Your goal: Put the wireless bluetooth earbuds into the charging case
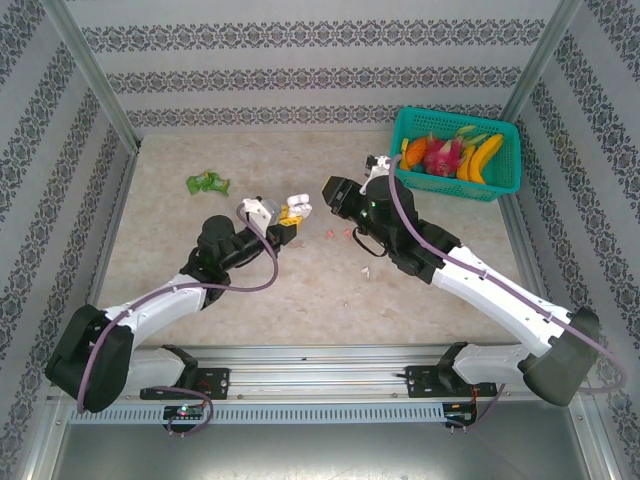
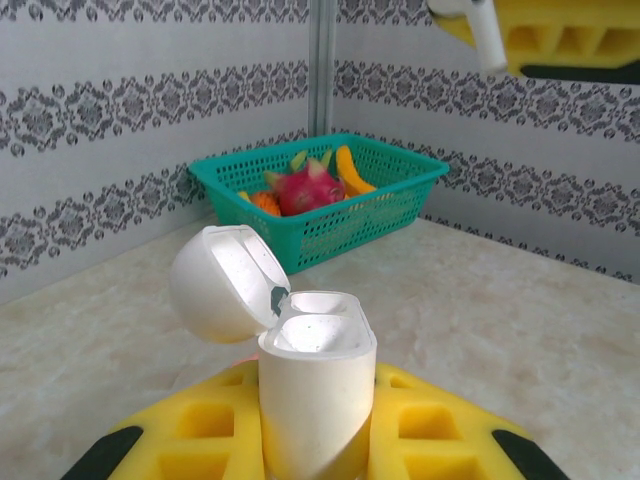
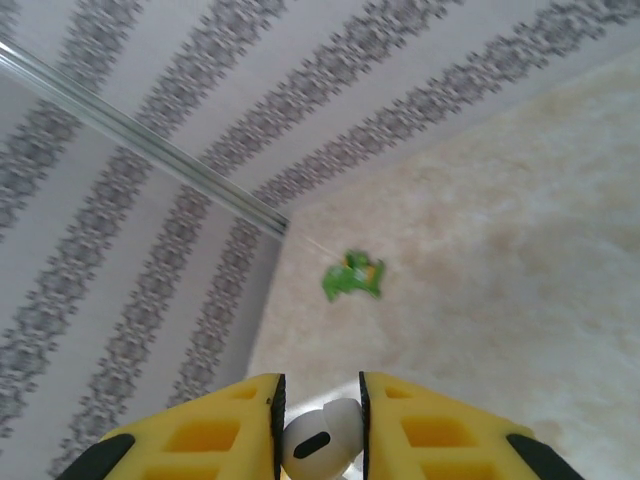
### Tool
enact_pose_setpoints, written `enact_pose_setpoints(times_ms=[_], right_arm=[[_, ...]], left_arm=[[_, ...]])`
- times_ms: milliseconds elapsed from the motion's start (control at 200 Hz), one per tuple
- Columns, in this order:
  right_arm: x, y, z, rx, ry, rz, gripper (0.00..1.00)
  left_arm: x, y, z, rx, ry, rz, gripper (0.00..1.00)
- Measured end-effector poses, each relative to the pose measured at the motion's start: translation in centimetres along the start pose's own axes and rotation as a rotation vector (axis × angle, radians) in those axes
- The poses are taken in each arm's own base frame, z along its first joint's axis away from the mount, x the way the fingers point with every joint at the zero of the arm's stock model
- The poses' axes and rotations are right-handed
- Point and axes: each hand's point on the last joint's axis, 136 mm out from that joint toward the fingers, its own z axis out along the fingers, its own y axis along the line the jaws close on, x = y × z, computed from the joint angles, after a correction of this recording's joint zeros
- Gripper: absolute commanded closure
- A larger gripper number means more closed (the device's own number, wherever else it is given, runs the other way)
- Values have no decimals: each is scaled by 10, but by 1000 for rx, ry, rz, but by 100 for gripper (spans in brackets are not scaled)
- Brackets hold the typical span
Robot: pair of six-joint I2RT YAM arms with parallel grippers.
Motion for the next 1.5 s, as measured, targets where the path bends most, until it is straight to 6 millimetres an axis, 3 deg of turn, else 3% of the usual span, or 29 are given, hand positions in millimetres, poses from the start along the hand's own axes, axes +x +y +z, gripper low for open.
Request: enact_pose_setpoints(times_ms=[120,300,654,984,1244,1499], right_arm=[[-11,19,-2,-97,-67,-6,74],[-7,41,-5,-228,-131,-46,74],[-7,64,-10,-388,-249,-74,74],[-13,64,-5,-416,-345,-29,74],[-19,59,-2,-397,-392,-1,75],[-10,51,13,-374,-375,24,75]], left_arm=[[-15,-1,6,4,-35,15,100],[-32,3,13,-15,-73,21,100],[-53,11,21,-50,-123,12,100],[-76,12,25,-65,-180,18,100],[-78,11,25,-66,-185,17,100],[-78,7,26,-56,-187,17,100]])
